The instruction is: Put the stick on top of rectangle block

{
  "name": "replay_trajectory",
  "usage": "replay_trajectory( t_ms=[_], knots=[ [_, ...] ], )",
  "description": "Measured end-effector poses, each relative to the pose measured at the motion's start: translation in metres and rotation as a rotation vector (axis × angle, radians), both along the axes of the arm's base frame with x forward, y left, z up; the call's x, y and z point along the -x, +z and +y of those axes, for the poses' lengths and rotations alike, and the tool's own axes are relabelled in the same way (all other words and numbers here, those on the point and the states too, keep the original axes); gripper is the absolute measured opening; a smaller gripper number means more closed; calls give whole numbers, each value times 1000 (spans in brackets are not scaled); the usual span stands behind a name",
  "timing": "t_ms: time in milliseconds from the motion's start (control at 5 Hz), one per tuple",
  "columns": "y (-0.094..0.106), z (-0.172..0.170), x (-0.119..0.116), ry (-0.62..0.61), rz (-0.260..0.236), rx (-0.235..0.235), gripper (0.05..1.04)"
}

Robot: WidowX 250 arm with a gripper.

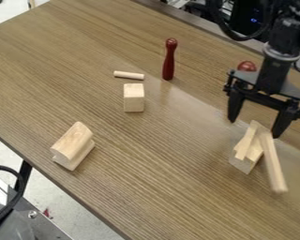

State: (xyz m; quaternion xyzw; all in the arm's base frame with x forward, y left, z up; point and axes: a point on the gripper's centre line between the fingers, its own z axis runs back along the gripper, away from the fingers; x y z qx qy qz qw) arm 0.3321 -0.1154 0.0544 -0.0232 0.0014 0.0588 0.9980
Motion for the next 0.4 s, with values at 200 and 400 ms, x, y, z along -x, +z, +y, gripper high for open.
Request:
replay_trajectory(
  t_ms=[200, 400],
  knots=[
    [25, 11, 14, 50, -52, 9, 997],
    [51, 18, 29, 66, -116, 28, 997]
  ],
)
